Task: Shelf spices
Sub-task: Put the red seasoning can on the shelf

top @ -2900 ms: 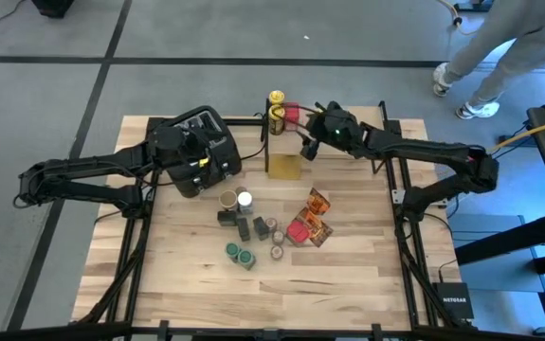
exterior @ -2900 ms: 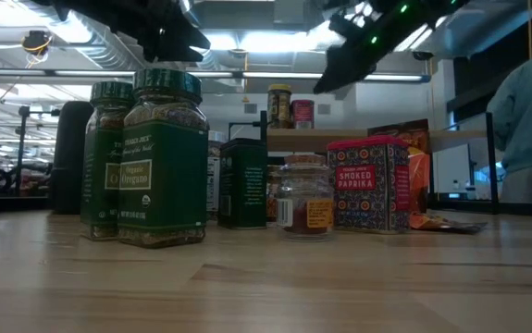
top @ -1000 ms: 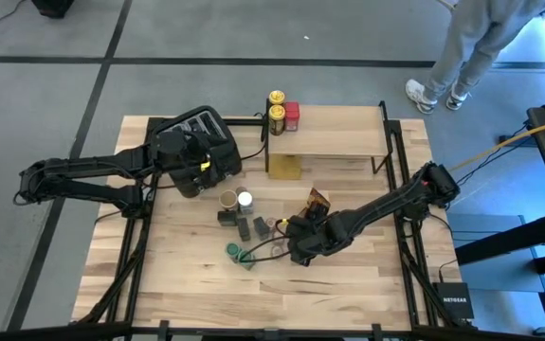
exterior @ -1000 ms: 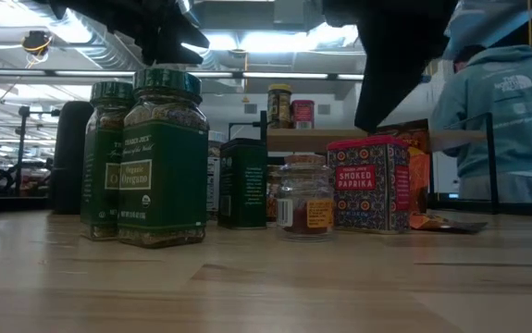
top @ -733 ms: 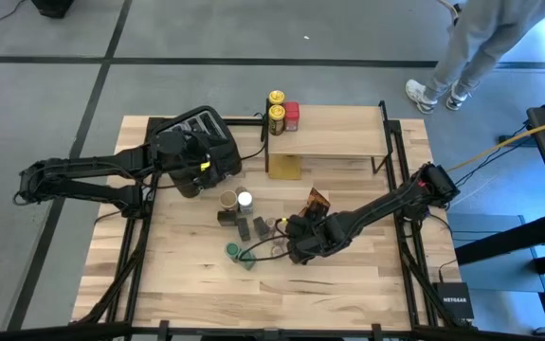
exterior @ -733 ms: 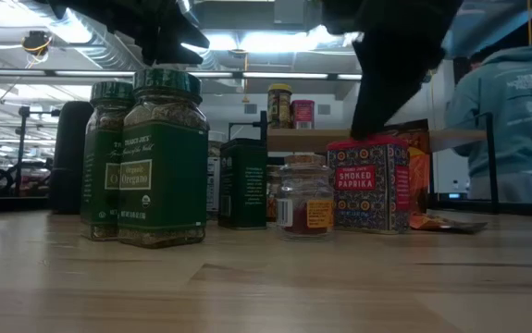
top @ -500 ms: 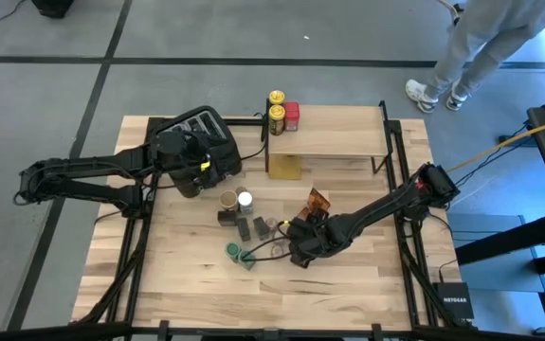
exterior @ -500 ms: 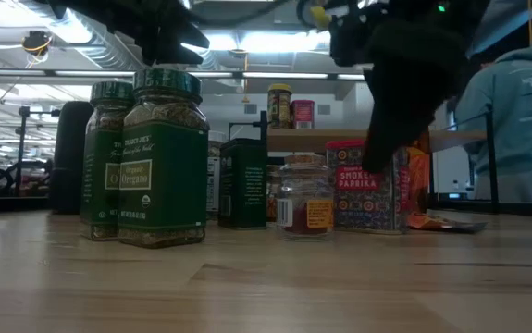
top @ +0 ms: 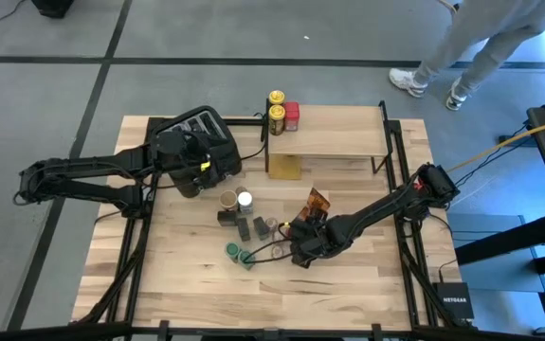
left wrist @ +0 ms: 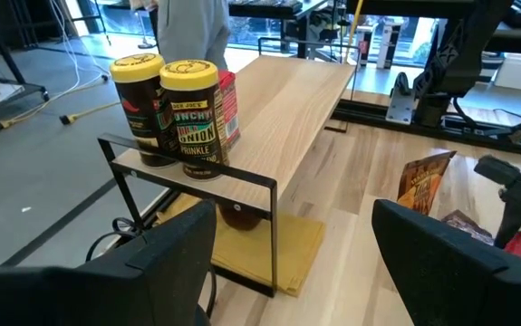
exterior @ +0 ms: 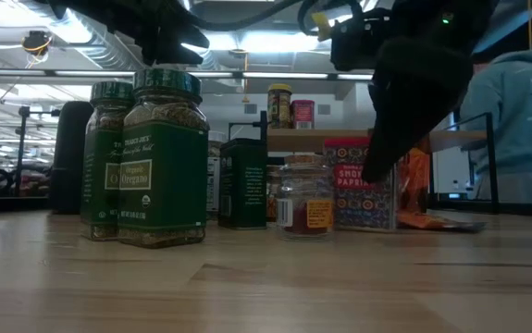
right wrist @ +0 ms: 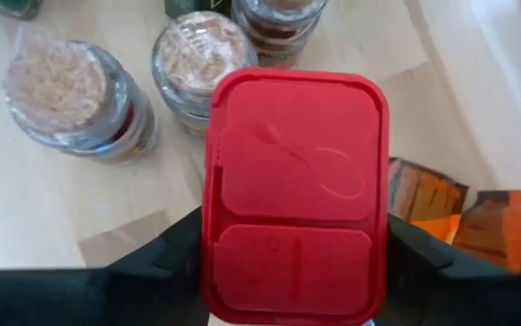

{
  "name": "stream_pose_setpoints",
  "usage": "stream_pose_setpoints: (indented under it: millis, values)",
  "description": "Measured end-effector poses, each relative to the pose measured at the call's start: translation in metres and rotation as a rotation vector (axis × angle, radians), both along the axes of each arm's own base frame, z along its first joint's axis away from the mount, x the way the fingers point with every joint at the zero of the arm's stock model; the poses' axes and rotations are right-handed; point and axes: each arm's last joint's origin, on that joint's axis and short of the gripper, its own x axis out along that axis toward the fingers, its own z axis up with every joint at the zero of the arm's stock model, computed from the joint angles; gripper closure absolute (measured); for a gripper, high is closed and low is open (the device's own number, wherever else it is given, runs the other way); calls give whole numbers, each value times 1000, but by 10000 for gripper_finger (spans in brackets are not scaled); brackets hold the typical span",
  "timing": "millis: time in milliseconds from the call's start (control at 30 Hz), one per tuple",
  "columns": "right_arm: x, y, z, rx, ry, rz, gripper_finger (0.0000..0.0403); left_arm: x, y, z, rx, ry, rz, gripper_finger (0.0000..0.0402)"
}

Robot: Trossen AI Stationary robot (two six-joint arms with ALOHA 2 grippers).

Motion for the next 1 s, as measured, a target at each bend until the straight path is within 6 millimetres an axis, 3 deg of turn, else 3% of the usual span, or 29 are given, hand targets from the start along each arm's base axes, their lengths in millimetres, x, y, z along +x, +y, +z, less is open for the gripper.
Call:
stream_pose_setpoints:
  millis: [200, 467, 600, 800, 1000]
  values:
    - [-4, -2, 10, -6, -15, 3, 189, 0, 0, 0, 0, -1, 0, 112]
    - [-21, -12, 61, -31, -171, -33, 189, 0, 0, 0, 0, -1, 0, 112]
    - [-32, -26, 93, -91, -244, -57, 189, 0, 0, 0, 1, -2, 0, 112]
    - [-37, -69, 153, -279, -317, -147, 189, 0, 0, 0, 0, -2, 0, 112]
    - [-33, -142, 189, -337, -261, -255, 189, 0, 0, 0, 0, -2, 0, 112]
